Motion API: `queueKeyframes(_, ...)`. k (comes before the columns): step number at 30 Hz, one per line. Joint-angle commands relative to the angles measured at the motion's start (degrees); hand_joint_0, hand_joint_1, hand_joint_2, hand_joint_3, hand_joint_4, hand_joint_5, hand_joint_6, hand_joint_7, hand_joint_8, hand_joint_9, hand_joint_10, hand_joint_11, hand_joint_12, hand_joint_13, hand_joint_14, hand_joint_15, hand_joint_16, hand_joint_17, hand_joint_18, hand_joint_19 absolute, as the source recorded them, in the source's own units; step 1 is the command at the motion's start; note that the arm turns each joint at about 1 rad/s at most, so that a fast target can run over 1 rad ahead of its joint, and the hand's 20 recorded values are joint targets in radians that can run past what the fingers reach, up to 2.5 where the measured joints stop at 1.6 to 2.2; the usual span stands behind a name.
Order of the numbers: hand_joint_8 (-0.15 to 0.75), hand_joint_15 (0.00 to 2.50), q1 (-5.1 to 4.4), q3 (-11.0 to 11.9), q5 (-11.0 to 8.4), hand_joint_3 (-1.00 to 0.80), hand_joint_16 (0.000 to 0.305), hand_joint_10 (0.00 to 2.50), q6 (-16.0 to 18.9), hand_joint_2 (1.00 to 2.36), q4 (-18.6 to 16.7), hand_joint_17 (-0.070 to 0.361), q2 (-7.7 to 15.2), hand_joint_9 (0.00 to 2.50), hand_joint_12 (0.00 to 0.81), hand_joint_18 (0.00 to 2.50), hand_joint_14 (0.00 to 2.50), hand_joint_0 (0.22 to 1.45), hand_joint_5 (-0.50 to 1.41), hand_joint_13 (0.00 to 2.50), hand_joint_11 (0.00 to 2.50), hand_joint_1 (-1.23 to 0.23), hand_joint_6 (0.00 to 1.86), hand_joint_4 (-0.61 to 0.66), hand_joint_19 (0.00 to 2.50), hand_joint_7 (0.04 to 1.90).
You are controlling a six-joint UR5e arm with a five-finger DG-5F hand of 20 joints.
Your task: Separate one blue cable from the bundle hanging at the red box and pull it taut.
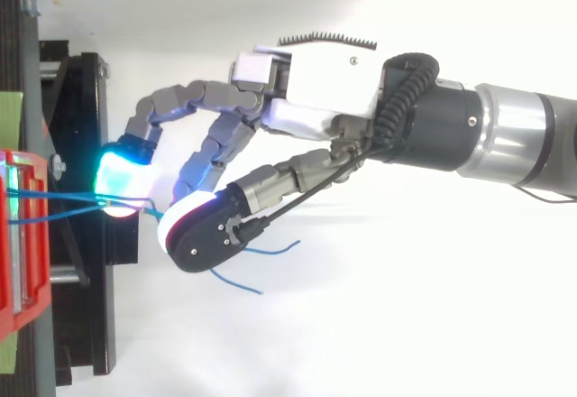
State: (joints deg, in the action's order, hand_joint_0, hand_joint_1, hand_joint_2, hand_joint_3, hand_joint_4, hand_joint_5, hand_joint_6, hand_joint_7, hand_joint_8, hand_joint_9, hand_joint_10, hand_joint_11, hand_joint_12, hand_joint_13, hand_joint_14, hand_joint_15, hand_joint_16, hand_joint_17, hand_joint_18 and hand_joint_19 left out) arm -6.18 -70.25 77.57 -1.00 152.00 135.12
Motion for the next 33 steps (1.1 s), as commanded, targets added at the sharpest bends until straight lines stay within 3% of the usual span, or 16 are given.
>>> queueKeyframes(1, 0.330, 0.52, -0.06, 0.0, 1.00, -0.45, 0.043, 0.02, 0.3, 1.00, 0.7, 0.097, -0.1, 1.09, 0.379, 0.92, 0.02, 0.67, -0.12, 1.07, 0.68, -0.66, 0.50, 0.33, 0.44, 0.95)
queueKeyframes(5, 0.334, 0.52, 0.12, 0.0, 1.70, -0.44, 0.043, 0.02, 0.3, 1.00, 1.3, 0.097, -0.8, 1.11, 0.376, 0.92, 0.02, 0.67, -0.11, 1.08, 0.68, -0.67, 0.50, 0.33, 0.44, 0.97)
queueKeyframes(14, 0.340, 0.54, 0.47, 0.0, 2.14, -0.31, 0.042, 0.02, 0.0, 1.02, 5.2, 0.095, -2.7, 1.12, 0.380, 0.92, 0.02, 0.70, -0.09, 1.10, 0.74, -0.71, 0.50, 0.23, 0.44, 1.26)
queueKeyframes(23, 0.335, 0.55, 0.47, 0.0, 2.05, -0.26, 0.042, 0.02, -0.1, 1.02, 7.2, 0.095, -4.3, 1.11, 0.382, 0.93, 0.02, 0.70, -0.09, 1.11, 0.79, -0.69, 0.50, 0.20, 0.44, 1.36)
queueKeyframes(28, 0.336, 0.59, 0.64, 0.0, 1.97, -0.20, 0.043, 0.02, 0.2, 1.02, 7.3, 0.096, -4.3, 1.12, 0.395, 0.92, 0.02, 0.72, -0.15, 1.11, 1.00, -0.77, 0.68, 0.20, 0.45, 1.13)
queueKeyframes(33, 0.330, 0.60, 0.82, 1.5, 2.23, -0.23, 0.043, 0.02, 0.8, 1.02, 8.5, 0.097, -4.3, 1.10, 0.398, 0.92, 0.02, 0.70, -0.18, 1.11, 1.07, -0.81, 0.77, 0.23, 0.46, 0.99)
